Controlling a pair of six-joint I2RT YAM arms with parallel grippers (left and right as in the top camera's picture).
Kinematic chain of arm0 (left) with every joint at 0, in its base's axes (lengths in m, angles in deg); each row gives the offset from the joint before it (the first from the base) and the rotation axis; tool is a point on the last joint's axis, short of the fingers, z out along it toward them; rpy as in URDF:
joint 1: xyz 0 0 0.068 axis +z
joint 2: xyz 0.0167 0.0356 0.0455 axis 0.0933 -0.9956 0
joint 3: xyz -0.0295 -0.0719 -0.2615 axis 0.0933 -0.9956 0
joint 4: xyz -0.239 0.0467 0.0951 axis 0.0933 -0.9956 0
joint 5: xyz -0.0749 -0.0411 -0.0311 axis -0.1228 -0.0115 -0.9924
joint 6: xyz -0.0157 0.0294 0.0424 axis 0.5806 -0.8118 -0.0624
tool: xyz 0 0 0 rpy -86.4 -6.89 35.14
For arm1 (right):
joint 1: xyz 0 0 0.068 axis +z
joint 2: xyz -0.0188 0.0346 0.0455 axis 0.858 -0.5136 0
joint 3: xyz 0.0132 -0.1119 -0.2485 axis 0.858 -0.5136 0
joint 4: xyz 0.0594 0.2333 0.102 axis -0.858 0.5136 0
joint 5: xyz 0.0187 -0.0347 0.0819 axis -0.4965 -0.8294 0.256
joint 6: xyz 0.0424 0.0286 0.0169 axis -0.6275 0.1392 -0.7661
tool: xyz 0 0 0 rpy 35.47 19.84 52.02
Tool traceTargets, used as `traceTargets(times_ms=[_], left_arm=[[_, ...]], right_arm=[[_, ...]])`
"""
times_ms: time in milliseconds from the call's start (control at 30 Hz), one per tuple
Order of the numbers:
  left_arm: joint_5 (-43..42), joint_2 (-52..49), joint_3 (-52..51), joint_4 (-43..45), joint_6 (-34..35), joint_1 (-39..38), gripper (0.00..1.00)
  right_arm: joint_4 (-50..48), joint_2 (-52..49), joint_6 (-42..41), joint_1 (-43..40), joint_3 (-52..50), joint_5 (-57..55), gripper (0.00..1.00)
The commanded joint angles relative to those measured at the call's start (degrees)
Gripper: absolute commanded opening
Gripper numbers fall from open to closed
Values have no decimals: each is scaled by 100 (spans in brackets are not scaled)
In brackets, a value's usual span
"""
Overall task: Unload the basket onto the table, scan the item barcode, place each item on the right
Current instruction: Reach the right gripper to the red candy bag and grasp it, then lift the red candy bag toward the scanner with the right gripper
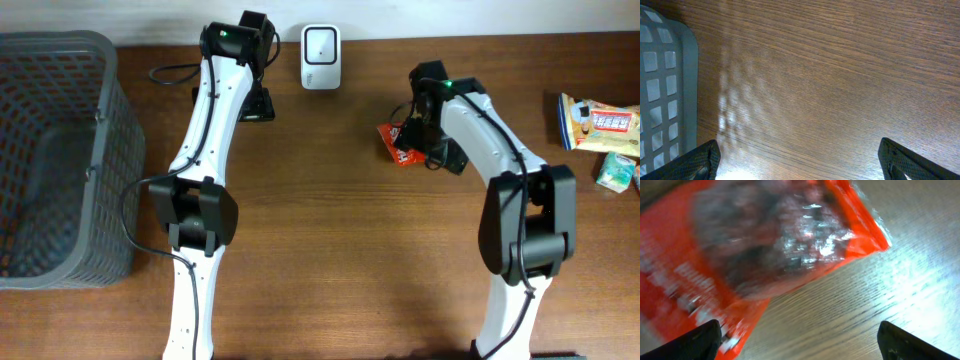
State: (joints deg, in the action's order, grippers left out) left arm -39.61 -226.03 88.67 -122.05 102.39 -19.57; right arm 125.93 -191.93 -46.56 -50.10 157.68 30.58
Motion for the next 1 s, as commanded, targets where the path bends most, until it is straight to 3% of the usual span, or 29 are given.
traceTargets(times_ms=[0,67,167,267,400,533,867,900,933,967], left_arm=[[79,74,-22,-7,87,-2,99],[79,74,-22,-7,87,-2,99],[79,74,-22,-7,87,-2,99],[76,74,-22,-7,87,-2,99],[79,74,-22,-7,87,-2,99],[79,74,-22,-7,87,-2,99],[76,74,-22,-7,87,-2,99],[76,74,-22,-7,87,-2,99],[76,74,-22,-4,87,-2,99],[79,74,-22,-7,87,-2,99]], right_arm=[[-166,330,584,35,212,599,99],[-234,323,-826,26,212,597,98],[-645,278,-1043,4,210,490,99],[-688,131,-1784,-214,199,555,99],[-785,-160,-1777,-422,87,894,98],[-1080,-396,-1617,-415,0,896,87],[-1071,-977,-1631,-411,-4,680,86],[-1012,-973,-1475,-415,-2,682,64],[-999,-935,-1287,-422,0,730,51],[-890,-885,-1244,-428,39,769,46]])
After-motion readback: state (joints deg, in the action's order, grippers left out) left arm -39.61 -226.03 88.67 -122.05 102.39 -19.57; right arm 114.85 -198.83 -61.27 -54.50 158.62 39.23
